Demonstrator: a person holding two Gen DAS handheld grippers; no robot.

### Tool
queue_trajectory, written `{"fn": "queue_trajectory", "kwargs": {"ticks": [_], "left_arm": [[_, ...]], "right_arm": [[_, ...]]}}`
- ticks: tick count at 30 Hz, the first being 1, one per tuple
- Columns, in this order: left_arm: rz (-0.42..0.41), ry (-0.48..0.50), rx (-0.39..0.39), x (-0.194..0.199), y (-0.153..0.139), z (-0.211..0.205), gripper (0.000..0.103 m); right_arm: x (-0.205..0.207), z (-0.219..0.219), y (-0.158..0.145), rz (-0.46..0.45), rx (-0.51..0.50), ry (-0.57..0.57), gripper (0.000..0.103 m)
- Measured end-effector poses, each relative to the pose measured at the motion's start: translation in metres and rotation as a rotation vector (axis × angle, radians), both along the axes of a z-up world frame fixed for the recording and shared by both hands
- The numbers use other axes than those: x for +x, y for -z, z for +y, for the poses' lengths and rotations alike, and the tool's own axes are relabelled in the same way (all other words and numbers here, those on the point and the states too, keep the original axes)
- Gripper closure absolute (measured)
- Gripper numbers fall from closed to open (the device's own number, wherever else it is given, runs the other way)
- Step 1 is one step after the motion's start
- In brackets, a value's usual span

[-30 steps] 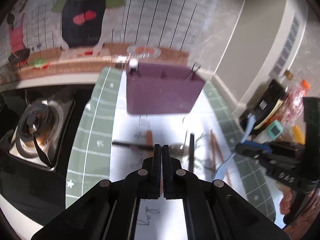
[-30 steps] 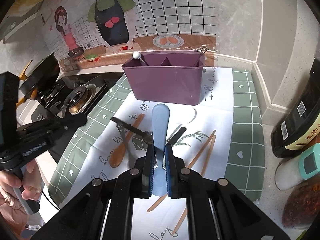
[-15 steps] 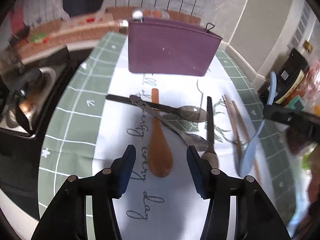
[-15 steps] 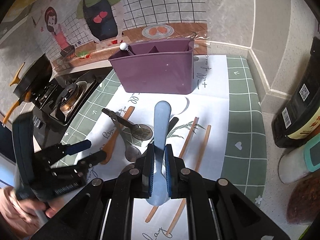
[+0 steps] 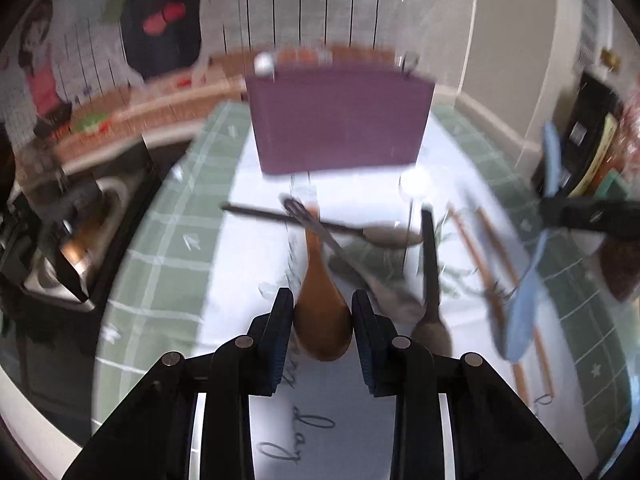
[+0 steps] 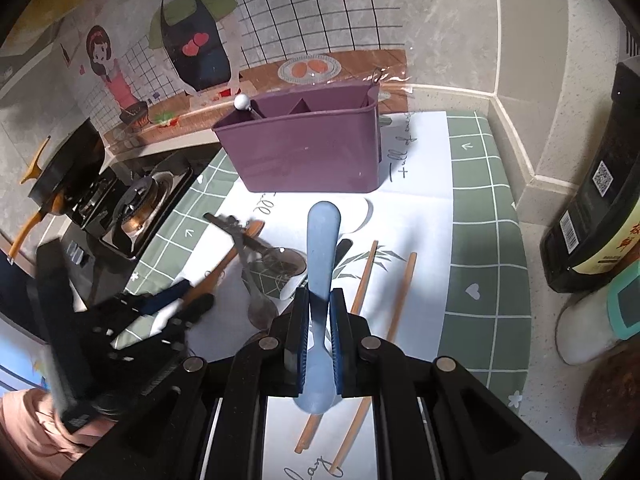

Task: Organize utensils
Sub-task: 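Grasp the wooden spoon with the left tool while the right tool holds the blue spoon, then lift wooden spoon and blue spoon over the purple caddy and open both tools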

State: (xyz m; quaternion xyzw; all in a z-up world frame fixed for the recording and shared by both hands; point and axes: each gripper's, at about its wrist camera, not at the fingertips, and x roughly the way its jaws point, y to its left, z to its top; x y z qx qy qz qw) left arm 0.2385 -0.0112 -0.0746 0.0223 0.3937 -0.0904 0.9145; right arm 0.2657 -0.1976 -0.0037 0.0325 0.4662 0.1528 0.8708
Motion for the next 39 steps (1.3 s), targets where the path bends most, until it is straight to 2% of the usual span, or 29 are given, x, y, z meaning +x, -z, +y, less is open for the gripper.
{"fn": "queue_trajectory", "kwargs": {"ticks": [5, 10, 25, 30, 33, 37, 39], "left_arm": [[-0.101, 0.042, -0.006, -0.01, -0.038, 0.008, 0.072], [-0.141, 0.046, -0.036, -0.013, -0.062, 0.016, 0.073], [-0.134, 0.049, -0.045, -0.019, -0.073, 0.02, 0.073], [-0.164, 0.054, -0.074, -0.022, -0.091, 0.024, 0.073], [-0.198, 0.074, -0.099, -0.021, -0.118, 0.027, 0.073], [-0.267, 0.113, -0.148, -0.008, -0.175, 0.032, 0.073], [-0.319, 0.127, -0.192, 0.006, -0.214, 0.034, 0.073]], "right_arm": [[-0.001, 0.0, -0.009, -0.022, 0.009, -0.001, 0.094], [-0.005, 0.006, -0.018, -0.051, -0.01, -0.018, 0.094], [-0.01, 0.015, -0.031, -0.083, -0.012, -0.046, 0.094], [-0.014, 0.018, -0.042, -0.108, -0.015, -0.052, 0.094], [-0.014, 0.02, -0.066, -0.152, -0.014, -0.06, 0.094], [-0.008, 0.026, -0.131, -0.292, -0.051, -0.077, 0.094], [-0.002, 0.029, -0.163, -0.353, -0.057, -0.078, 0.094]]}}
